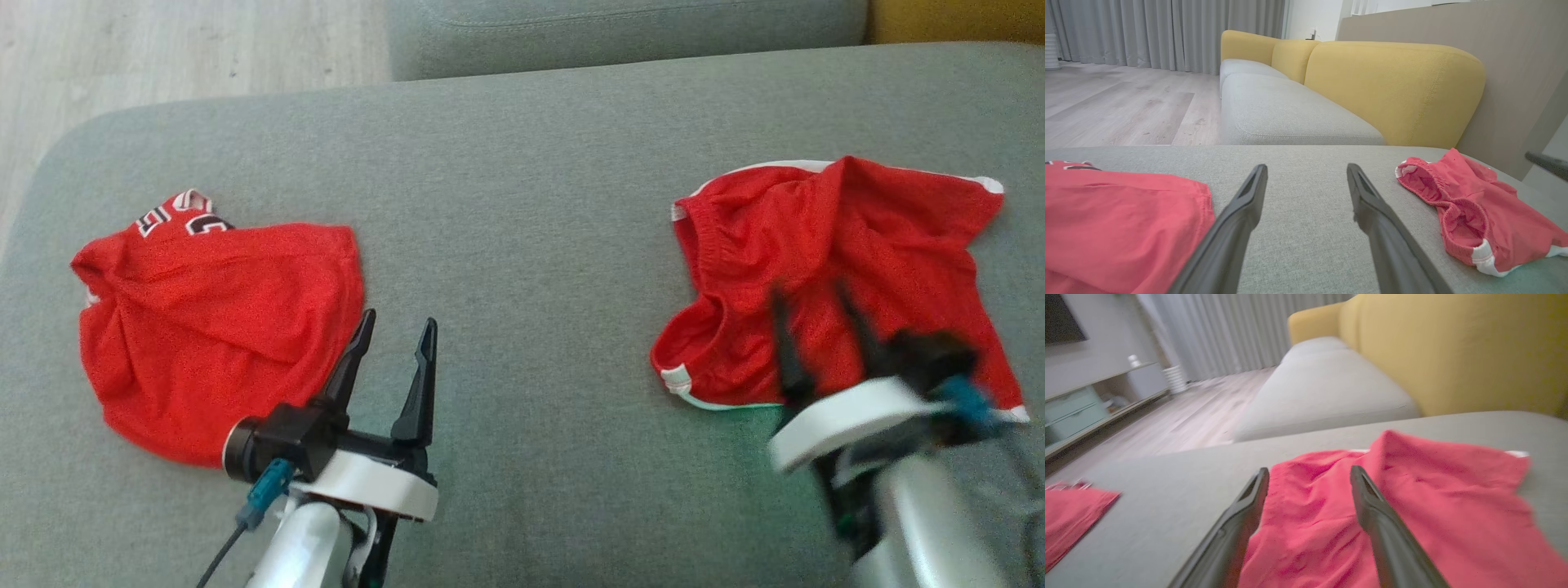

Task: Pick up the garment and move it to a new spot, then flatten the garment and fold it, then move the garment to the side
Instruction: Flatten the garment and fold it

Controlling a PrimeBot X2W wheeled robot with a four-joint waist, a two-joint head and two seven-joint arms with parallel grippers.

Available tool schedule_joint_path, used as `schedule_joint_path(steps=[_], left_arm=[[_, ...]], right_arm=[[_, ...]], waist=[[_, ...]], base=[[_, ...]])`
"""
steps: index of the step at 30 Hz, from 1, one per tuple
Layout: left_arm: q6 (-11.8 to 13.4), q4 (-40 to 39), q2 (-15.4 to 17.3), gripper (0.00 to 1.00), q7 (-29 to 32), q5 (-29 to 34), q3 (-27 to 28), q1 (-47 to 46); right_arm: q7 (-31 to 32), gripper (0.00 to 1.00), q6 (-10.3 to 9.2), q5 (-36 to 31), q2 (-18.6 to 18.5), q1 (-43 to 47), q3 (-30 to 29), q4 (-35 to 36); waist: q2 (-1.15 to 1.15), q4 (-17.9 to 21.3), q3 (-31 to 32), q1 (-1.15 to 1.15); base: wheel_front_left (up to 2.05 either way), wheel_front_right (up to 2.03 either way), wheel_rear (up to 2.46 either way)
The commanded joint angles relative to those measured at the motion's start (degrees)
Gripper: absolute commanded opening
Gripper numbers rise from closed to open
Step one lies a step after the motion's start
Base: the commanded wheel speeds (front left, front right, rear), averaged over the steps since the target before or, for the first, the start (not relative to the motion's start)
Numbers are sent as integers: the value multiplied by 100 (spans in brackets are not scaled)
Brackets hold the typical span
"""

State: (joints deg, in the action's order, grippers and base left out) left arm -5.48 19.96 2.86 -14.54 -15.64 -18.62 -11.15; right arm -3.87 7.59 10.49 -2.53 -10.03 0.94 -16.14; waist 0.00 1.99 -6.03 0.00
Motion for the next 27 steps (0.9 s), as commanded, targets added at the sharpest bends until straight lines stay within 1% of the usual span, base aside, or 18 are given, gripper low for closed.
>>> schedule_joint_path(steps=[1, 3, 5, 9, 14, 20, 27], left_arm=[[27, -183, 2, 100, -46, 21, 142, -137], [27, -179, 2, 100, -46, 16, 127, -139], [29, -174, 2, 100, -46, 8, 100, -142], [46, -172, 2, 100, -46, -7, 74, -155], [50, -178, 2, 100, -46, -41, 26, -206], [55, -179, 2, 100, -46, -81, -57, -283], [45, -144, 2, 100, -46, -79, -127, -393]], right_arm=[[35, 100, -10, 13, -35, -15, 330, 233], [161, 100, -10, 7, -35, 136, 751, 294], [286, 100, -10, 28, -35, 250, 1035, 315], [523, 100, -10, -125, -35, 353, 1242, 261], [718, 100, -10, -297, -35, 402, 1029, 234], [792, 100, -10, -445, -35, 402, 746, 149], [847, 100, -10, -325, -35, 173, 809, -292]], waist=[[0, -42, -11, 0], [0, -95, -25, 0], [0, -155, -42, 0], [0, -266, -101, 0], [0, -409, -237, 0], [0, -531, -436, 0], [0, -613, -579, 0]], base=[[0, 0, 0], [0, 0, 0], [0, 0, 0], [0, 0, 0], [0, 0, 0], [0, 0, 0], [0, 0, 0]])
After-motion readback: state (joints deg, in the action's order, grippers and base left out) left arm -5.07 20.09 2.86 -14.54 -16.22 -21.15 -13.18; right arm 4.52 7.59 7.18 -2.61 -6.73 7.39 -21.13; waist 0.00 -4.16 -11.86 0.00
